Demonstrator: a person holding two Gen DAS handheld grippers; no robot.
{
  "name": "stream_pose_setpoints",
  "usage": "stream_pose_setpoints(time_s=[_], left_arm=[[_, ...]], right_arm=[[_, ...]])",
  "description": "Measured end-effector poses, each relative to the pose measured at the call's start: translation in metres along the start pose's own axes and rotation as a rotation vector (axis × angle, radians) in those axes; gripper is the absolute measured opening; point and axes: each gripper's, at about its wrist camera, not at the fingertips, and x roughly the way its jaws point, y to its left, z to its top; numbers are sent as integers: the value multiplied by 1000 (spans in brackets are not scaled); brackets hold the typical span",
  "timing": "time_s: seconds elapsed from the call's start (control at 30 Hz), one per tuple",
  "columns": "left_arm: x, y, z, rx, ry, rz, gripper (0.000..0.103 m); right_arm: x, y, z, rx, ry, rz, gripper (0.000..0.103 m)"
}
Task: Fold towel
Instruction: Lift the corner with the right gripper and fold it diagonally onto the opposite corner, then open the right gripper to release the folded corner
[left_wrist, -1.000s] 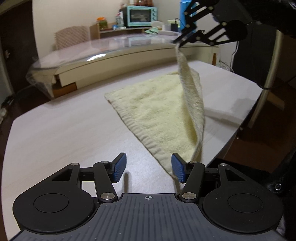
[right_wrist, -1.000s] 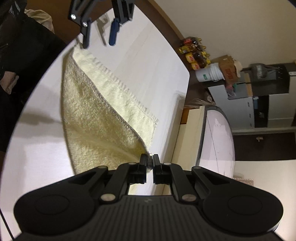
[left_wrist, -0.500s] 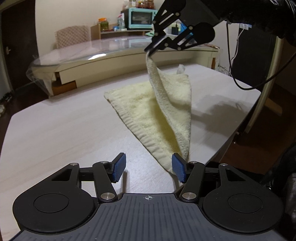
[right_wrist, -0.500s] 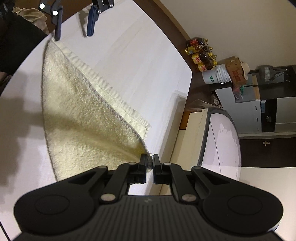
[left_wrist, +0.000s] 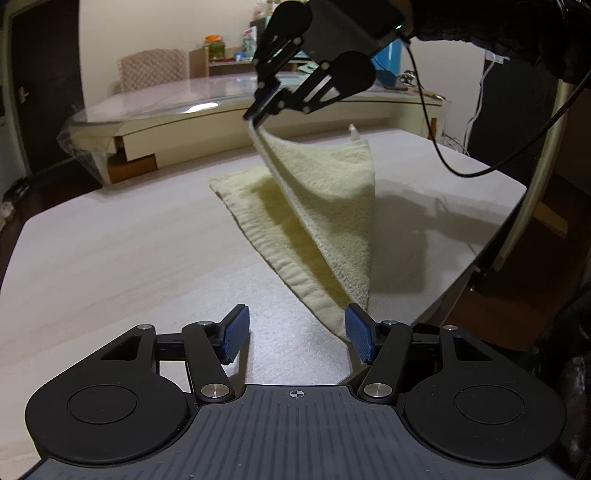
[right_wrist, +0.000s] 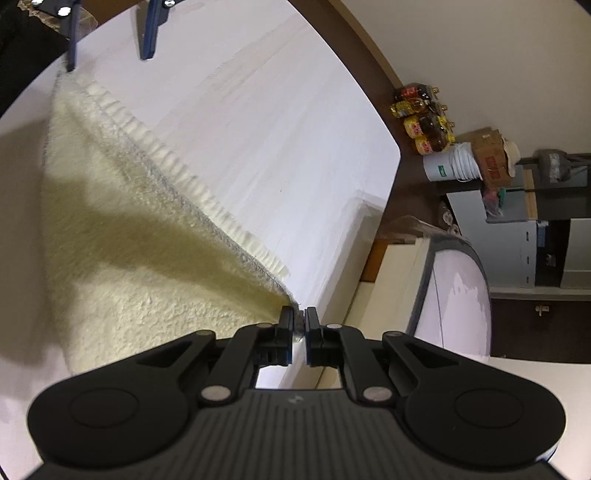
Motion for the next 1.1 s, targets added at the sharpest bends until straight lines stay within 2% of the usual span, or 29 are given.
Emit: stream_pose_setpoints(time_s=[0.33,0.6,0.7,0.77,0.93,1.0,1.1], left_arm=[[-3,-2,-1,-19,0,8,63],[-3,0,-1,-27,-1,10,64],[-2,1,-1,-30,-2,9,64],[-2,1,-1,-33,-2,10,65],[-1,2,-1,-45,-5,25,69],[0,2,-2,-52,-6,25,71],[0,4,-3,-66,-13,27,71]], right_arm=[[37,-6,8,-22,-11,55,7],[65,-6,9,9,-2,99,8],[69,-9,9,40,0,82,24],[68,-13,8,77,1,56,41],[60,-17,4,172,-5,-6,50],[49,-23,-1,293,-29,-12,51],[39,-29,-10,406,-41,-13,51]])
